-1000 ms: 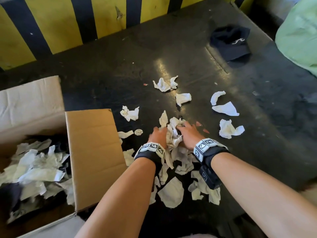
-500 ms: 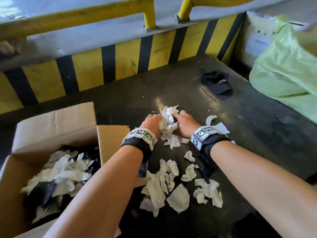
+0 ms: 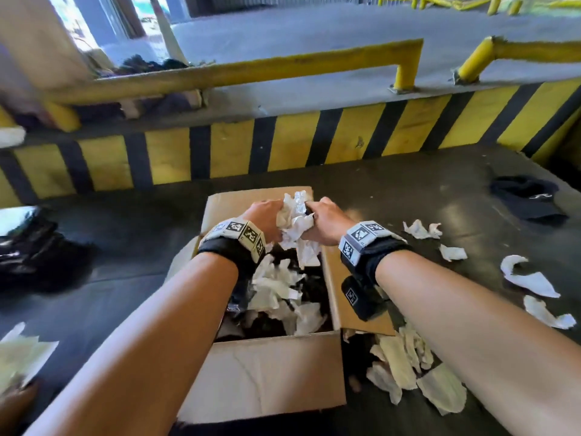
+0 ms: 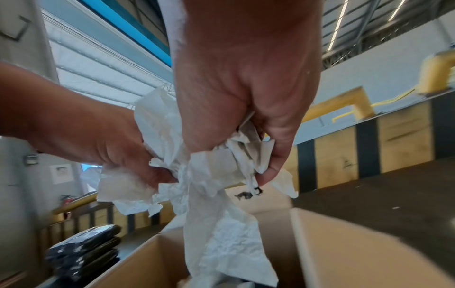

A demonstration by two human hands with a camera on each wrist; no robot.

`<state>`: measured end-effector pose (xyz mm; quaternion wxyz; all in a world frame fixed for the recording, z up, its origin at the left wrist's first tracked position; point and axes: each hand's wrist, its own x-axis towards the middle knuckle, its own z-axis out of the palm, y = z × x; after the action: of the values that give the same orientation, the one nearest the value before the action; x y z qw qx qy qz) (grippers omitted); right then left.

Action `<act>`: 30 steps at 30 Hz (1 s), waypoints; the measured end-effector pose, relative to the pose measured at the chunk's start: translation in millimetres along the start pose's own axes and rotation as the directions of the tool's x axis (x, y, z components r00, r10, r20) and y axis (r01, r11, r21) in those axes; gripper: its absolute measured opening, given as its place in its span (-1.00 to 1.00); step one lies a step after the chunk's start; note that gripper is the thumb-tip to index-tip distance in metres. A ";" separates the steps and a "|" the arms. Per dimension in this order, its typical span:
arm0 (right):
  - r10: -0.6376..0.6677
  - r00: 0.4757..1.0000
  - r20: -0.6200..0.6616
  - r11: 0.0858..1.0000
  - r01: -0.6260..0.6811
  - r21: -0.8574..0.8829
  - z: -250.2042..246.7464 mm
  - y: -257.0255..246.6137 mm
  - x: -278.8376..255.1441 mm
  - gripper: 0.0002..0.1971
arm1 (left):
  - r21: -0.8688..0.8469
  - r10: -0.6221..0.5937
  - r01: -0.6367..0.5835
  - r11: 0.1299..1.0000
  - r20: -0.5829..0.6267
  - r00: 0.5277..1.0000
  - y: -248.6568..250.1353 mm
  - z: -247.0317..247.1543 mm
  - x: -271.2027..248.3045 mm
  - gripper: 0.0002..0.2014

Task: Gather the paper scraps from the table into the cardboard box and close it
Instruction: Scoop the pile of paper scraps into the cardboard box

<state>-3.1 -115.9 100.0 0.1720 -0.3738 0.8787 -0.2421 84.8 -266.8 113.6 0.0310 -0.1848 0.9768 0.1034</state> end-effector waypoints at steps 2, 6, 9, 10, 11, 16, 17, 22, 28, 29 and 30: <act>-0.028 0.999 0.045 1.000 0.028 0.000 25.3 -26.2 16.3 -0.50 | -0.021 -0.048 0.049 0.999 0.015 0.999 -36.9 1.2 -9.7 -0.41; 0.008 0.993 0.116 0.991 0.008 -0.135 80.0 -56.6 53.1 -0.55 | -0.038 -0.108 0.111 0.993 0.082 0.991 -95.5 20.7 -15.1 -0.37; 0.078 0.971 0.228 0.977 -0.028 -0.213 109.2 -56.8 68.9 -0.44 | 0.041 -0.160 0.155 0.987 0.203 0.966 -126.8 47.2 -8.5 -0.32; 0.108 0.960 0.258 0.967 -0.040 -0.252 115.2 -53.2 72.2 -0.35 | 0.034 -0.138 0.134 0.990 0.237 0.962 -136.1 57.8 -5.1 -0.30; 0.141 0.945 0.296 0.950 -0.046 -0.308 118.5 -49.3 73.5 -0.19 | 0.020 -0.151 0.152 0.988 0.293 0.944 -143.5 67.4 -2.2 -0.25; 0.305 0.789 0.533 0.890 -0.037 -0.455 134.8 -29.3 80.7 0.50 | -0.047 -0.140 0.182 0.982 0.461 0.876 -175.7 133.8 11.7 0.28; 0.322 0.775 0.543 0.889 -0.051 -0.455 140.1 -26.6 83.8 0.50 | -0.047 -0.159 0.204 0.978 0.467 0.870 -195.7 171.7 26.8 0.31; 0.303 0.768 0.565 0.878 0.006 -0.478 173.0 -13.2 104.1 0.52 | 0.065 -0.323 0.375 0.925 0.659 0.680 -254.7 308.3 77.4 0.09; 0.304 0.719 0.625 0.909 -0.021 -0.417 197.1 8.2 130.3 0.47 | 0.107 -0.337 0.373 0.922 0.698 0.632 -270.3 360.1 83.4 0.25; 0.303 0.713 0.632 0.914 -0.029 -0.405 200.2 13.0 132.7 0.49 | 0.082 -0.323 0.379 0.922 0.702 0.635 -280.5 385.9 91.7 0.24; 0.294 0.707 0.643 0.919 -0.025 -0.392 201.1 14.6 132.9 0.50 | 0.074 -0.305 0.361 0.929 0.705 0.640 -288.7 402.1 99.1 0.22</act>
<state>-2.2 -265.1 -89.8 0.4370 -0.3824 0.8088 0.0933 107.8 -478.9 -343.9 0.4136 -0.3087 0.8341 0.1945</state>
